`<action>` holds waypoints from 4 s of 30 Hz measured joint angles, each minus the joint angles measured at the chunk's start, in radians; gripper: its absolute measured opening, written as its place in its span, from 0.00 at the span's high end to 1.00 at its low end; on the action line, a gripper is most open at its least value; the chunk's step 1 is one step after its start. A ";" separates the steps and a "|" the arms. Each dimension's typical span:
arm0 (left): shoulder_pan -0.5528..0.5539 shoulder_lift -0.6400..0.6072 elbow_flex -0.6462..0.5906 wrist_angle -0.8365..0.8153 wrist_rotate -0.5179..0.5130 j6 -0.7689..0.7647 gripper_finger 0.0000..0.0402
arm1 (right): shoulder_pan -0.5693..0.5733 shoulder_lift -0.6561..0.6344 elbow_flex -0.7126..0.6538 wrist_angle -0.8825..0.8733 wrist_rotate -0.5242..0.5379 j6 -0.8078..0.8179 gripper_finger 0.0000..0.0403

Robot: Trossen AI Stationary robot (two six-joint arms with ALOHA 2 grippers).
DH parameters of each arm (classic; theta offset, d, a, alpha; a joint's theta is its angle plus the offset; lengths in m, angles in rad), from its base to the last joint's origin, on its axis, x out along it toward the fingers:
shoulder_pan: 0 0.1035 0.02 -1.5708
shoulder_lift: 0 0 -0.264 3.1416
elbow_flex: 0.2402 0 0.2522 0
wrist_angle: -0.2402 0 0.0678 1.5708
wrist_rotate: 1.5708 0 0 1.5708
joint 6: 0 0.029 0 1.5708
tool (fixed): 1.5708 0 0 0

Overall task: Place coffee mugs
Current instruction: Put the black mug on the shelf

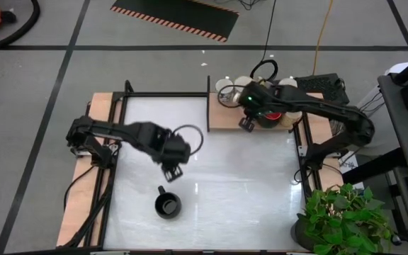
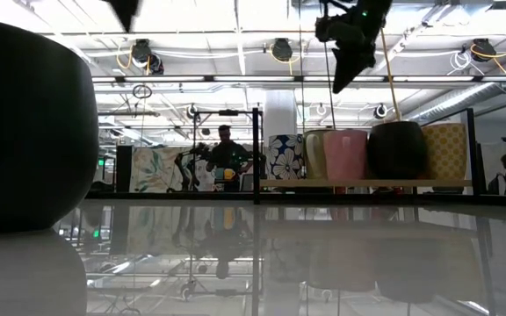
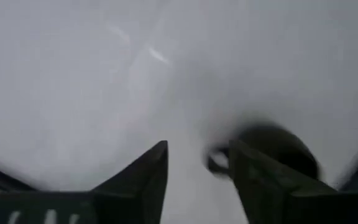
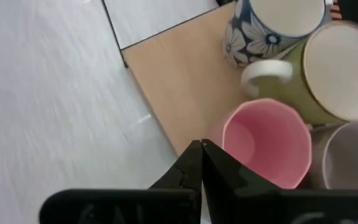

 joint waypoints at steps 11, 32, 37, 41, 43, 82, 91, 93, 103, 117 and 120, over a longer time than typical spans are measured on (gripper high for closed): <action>-0.118 -0.005 -0.234 0.204 0.353 -0.473 0.33 | -0.002 -0.152 -0.306 0.168 -0.135 0.164 1.00; -0.229 -0.004 -0.529 0.529 0.395 -0.920 0.33 | 0.000 -0.237 -0.325 0.187 -0.262 0.110 1.00; -0.251 -0.004 -0.607 0.547 0.391 -0.967 0.44 | 0.000 -0.237 -0.325 0.191 -0.262 0.055 1.00; -0.239 -0.003 -0.640 0.548 0.390 -0.926 0.67 | 0.000 -0.237 -0.325 0.191 -0.263 0.050 1.00; -0.220 -0.004 -0.638 0.550 0.369 -0.873 0.82 | 0.000 -0.237 -0.325 0.191 -0.268 0.050 1.00; 0.625 0.278 0.532 0.191 0.015 0.701 0.95 | 0.014 -0.311 -0.323 0.409 -0.179 0.642 1.00; 0.552 0.382 0.517 0.120 0.033 0.983 0.95 | 0.166 -0.313 -0.324 0.463 -0.027 0.787 1.00; 0.531 0.394 0.517 0.134 -0.028 1.023 0.95 | 0.197 -0.316 -0.324 0.463 -0.002 0.818 1.00; 0.450 0.399 0.519 0.300 0.017 0.996 0.95 | 0.293 -0.316 -0.324 0.447 0.032 0.871 1.00; 0.419 0.516 0.519 0.590 -0.083 0.991 0.95 | 0.298 -0.526 -0.325 0.424 0.107 0.844 1.00; 0.430 0.531 0.519 0.583 -0.093 0.994 0.95 | 0.307 -0.595 -0.324 0.425 0.173 0.839 1.00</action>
